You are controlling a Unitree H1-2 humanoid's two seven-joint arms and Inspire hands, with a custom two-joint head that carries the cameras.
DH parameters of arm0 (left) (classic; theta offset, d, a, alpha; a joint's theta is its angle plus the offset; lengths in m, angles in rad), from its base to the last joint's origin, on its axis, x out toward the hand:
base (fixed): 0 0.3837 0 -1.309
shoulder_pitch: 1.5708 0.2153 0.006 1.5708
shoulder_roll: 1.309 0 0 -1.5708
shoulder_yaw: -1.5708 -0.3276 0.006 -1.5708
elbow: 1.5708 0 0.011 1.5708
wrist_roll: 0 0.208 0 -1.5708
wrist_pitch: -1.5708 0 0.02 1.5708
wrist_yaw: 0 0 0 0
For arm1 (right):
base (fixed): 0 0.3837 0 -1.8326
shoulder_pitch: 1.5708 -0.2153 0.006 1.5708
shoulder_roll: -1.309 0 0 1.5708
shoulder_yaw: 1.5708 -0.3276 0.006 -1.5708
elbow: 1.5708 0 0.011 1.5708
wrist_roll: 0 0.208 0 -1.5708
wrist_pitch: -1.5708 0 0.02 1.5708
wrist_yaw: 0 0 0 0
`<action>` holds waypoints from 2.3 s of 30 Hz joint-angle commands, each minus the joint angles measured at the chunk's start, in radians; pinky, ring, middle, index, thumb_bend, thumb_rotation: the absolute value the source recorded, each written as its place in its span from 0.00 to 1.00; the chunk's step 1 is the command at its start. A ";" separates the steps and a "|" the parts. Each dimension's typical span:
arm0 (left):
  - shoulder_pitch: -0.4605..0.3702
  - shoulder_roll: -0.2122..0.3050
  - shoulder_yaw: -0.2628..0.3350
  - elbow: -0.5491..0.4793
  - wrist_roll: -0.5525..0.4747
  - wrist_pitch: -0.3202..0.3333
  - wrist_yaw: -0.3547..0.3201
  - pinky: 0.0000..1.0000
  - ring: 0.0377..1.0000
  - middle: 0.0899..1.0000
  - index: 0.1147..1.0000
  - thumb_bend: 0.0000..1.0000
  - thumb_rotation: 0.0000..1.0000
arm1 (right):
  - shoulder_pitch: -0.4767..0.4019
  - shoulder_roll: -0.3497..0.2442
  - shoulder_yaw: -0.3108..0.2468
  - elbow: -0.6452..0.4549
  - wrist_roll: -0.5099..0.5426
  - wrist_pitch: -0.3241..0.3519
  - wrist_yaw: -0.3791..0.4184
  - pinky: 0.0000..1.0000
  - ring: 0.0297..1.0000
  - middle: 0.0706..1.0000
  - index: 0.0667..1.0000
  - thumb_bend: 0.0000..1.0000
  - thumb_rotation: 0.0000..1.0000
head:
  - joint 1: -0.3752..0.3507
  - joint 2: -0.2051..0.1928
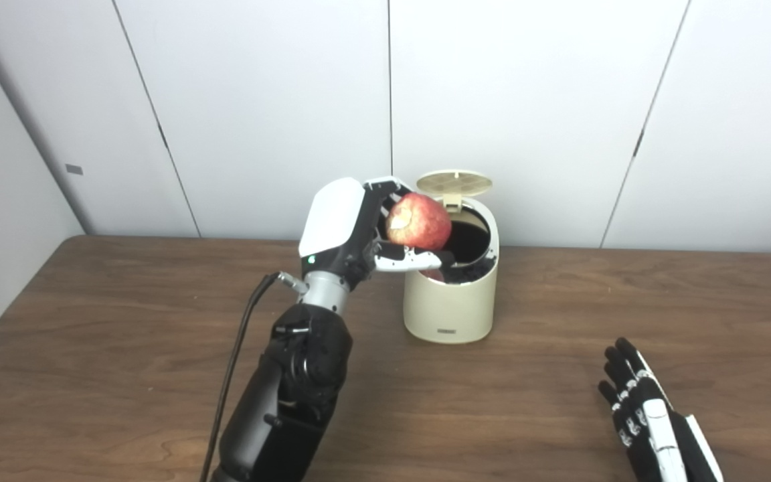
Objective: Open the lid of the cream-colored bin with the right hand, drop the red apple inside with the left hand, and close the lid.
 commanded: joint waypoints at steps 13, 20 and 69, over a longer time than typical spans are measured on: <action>-0.162 -0.034 -0.027 0.168 0.027 -0.034 0.089 0.34 0.35 0.43 0.46 0.50 0.00 | 0.001 0.006 -0.006 -0.033 0.010 -0.041 -0.004 1.00 1.00 0.96 0.95 0.47 0.82 | 0.003 0.005; -0.203 -0.008 -0.066 0.235 0.089 -0.037 0.110 0.34 0.34 0.45 0.45 0.50 0.00 | 0.004 0.002 -0.009 -0.038 0.004 -0.040 -0.006 1.00 1.00 0.96 0.97 0.47 0.83 | 0.017 0.013; -0.102 -0.083 0.114 0.025 -0.039 0.036 -0.084 0.38 0.38 0.42 0.43 0.50 0.00 | 0.006 -0.026 -0.019 -0.046 -0.021 -0.034 -0.003 0.92 0.97 0.93 0.96 0.46 0.96 | 0.053 0.045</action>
